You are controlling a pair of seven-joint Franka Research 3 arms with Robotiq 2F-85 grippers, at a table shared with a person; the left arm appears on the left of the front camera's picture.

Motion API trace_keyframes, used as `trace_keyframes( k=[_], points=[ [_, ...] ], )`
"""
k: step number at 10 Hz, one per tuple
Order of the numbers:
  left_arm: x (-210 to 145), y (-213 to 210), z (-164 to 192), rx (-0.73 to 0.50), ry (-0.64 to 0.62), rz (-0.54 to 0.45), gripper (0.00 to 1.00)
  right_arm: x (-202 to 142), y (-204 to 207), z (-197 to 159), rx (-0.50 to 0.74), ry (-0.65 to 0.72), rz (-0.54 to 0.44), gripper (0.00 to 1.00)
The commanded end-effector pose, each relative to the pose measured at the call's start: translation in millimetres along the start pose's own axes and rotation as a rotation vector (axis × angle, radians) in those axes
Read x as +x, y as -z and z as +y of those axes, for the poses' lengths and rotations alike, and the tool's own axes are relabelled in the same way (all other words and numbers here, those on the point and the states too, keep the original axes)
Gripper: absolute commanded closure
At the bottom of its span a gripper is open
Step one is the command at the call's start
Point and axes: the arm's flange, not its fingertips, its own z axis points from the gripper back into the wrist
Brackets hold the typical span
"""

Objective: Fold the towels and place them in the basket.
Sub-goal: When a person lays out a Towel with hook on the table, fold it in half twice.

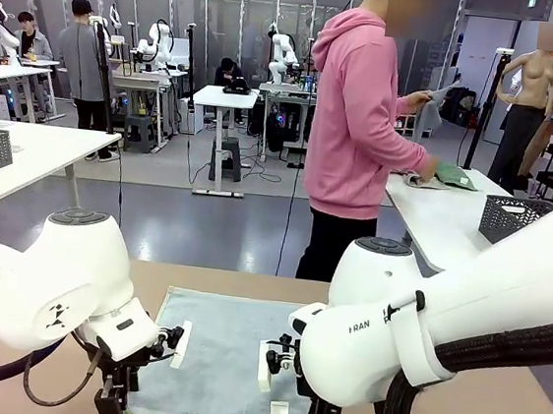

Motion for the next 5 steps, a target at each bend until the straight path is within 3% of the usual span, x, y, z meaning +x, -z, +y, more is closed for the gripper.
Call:
trace_keyframes(
  k=[1,2,3,4,5],
  points=[
    [-50,11,-60,-0.016,0.026,-0.018,1.0,-6,6,2,-0.018,0.008,0.009,1.0],
    [-50,10,-58,-0.018,0.028,-0.017,0.91,-6,7,-2,-0.029,0.01,0.015,1.0],
    [-51,8,-57,-0.02,0.031,-0.019,1.0,-8,8,-7,-0.04,0.007,0.016,1.0],
    [-51,8,-57,-0.028,0.036,-0.023,1.0,-9,11,-12,-0.054,0.003,0.014,0.97],
    [-51,9,-57,-0.032,0.039,-0.026,1.0,-8,14,-14,-0.051,-0.001,0.014,1.0]
  ],
)
